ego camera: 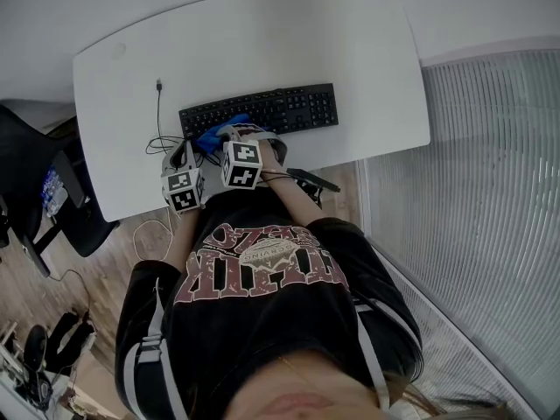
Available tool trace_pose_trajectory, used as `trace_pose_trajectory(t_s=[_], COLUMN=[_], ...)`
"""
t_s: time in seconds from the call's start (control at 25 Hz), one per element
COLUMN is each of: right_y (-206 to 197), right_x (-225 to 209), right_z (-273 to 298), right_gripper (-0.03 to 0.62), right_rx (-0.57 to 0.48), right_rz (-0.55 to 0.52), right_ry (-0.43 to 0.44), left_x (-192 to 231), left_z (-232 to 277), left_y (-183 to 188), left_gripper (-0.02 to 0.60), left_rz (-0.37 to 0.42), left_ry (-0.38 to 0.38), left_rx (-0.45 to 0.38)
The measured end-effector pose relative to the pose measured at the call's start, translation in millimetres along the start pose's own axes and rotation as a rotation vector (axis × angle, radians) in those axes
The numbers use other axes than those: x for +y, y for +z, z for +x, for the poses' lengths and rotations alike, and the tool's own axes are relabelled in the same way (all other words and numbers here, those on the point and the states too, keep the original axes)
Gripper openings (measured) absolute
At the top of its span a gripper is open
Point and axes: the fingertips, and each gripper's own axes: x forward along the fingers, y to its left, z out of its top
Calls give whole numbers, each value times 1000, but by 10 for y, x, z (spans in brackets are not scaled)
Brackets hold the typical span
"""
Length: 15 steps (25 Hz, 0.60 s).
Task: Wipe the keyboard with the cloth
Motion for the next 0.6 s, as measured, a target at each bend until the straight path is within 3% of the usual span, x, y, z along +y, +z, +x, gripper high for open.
trace_pose_trajectory(t_s=[0.6], right_y=[-699], right_x=[-239], right_z=[-382], right_gripper=[64], right_rx=[70], right_rz=[95], right_ry=[-54], left_x=[-12], left_z=[17], left_y=[-17], left_gripper=[29], left_rz=[0], left_ry=[35], left_rx=[1])
